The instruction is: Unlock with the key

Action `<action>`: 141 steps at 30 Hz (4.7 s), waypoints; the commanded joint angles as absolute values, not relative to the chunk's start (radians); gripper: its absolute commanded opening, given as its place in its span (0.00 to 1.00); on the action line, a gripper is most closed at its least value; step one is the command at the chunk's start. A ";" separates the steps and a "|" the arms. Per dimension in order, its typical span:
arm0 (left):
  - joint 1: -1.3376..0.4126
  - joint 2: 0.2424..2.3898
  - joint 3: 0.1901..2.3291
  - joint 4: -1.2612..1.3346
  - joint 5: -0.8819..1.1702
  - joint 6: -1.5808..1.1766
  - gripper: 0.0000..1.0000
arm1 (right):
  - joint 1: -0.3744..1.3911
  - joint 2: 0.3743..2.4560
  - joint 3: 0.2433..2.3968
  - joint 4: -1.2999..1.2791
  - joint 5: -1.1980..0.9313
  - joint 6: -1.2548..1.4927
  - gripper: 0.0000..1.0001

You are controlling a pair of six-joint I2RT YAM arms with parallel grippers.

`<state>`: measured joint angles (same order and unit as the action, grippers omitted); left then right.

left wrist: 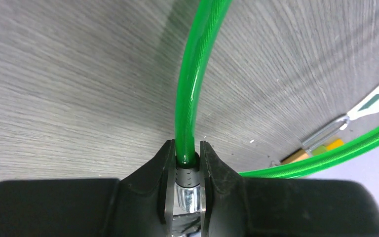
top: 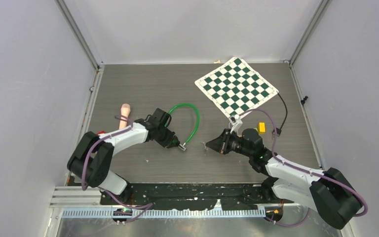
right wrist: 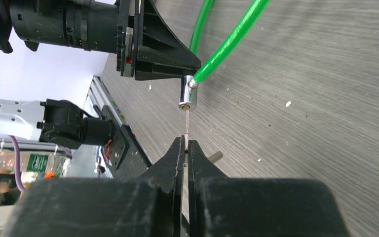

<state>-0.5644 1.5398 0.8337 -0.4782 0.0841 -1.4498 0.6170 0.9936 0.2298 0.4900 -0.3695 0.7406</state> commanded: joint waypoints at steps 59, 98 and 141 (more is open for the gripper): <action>-0.562 1.377 0.573 0.117 0.183 -1.738 0.00 | 0.670 1.371 0.330 0.852 -0.421 0.936 0.05; -0.571 1.367 0.568 0.113 0.160 -1.746 0.00 | 0.723 1.272 0.309 0.811 -0.311 0.897 0.05; -0.572 1.367 0.567 0.118 0.161 -1.750 0.00 | 0.741 1.328 0.332 0.812 -0.265 0.886 0.05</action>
<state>-0.5674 1.3956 0.5659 0.0414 0.1471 -1.7470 0.7334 1.3228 0.3084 0.7444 -0.2989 0.8967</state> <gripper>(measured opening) 0.200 0.070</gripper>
